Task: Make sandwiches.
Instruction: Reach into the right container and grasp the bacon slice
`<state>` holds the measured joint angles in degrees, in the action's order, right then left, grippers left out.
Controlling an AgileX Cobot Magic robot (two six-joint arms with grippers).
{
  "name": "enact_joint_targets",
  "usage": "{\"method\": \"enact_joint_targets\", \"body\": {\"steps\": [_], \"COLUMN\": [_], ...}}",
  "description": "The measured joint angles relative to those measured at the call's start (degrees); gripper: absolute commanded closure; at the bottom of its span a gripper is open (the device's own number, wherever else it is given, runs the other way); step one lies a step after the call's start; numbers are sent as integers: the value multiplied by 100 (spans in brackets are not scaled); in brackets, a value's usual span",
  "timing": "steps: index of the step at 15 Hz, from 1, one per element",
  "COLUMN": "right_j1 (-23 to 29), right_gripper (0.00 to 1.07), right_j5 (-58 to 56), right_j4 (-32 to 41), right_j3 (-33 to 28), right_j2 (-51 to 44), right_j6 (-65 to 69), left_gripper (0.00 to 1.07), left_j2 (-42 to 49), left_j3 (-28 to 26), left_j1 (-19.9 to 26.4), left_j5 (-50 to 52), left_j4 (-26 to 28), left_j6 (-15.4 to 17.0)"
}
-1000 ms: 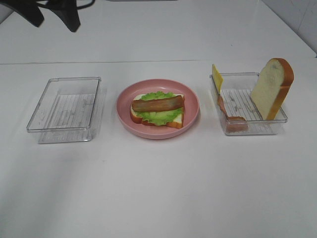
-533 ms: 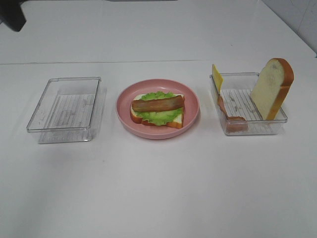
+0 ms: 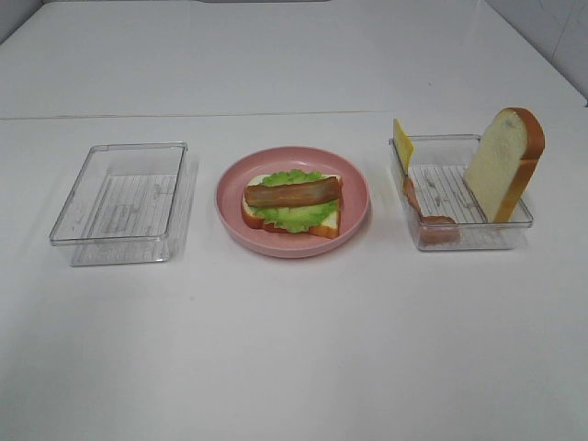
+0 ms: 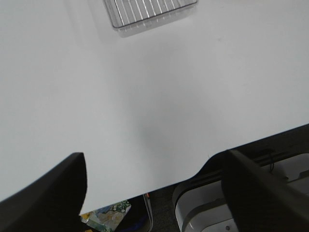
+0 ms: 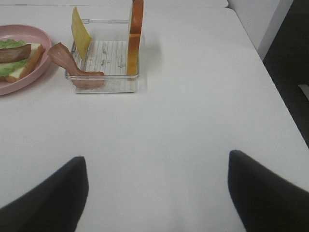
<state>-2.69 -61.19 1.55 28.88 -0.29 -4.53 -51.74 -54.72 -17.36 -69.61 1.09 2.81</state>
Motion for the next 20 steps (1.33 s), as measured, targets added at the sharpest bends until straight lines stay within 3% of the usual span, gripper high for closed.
{"method": "enact_joint_targets", "body": {"steps": [2, 3, 4, 6, 7, 12, 13, 17, 20], "right_j1": [0, 0, 0, 0, 0, 0, 0, 0, 0], "right_gripper": [32, 32, 32, 32, 32, 32, 32, 32, 32], "right_j5": [0, 0, 0, 0, 115, 630, 819, 951, 642], "right_j4": [0, 0, 0, 0, 0, 74, 149, 275, 825], "right_j3": [0, 0, 0, 0, 46, 516, 768, 1811, 3088], "right_j2": [0, 0, 0, 0, 229, 1627, 2538, 4332, 5907], "right_j6": [0, 0, 0, 0, 0, 0, 0, -97, -327], "left_gripper": [32, 32, 32, 32, 32, 32, 32, 32, 32], "left_j2": [613, 1478, 1478, 2401, 3398, 4819, 5139, 5202, 5202], "left_j3": [430, 934, 934, 1364, 1736, 2286, 2401, 2590, 2607], "left_j1": [0, 0, 0, 0, 0, 0, 0, 0, 0], "left_j5": [0, 0, 0, 0, 92, 464, 550, 865, 905], "left_j4": [0, 0, 0, -6, -17, -34, -109, -269, -269], "left_j6": [6, 6, 6, 6, 6, 6, 6, 34, 40]}}
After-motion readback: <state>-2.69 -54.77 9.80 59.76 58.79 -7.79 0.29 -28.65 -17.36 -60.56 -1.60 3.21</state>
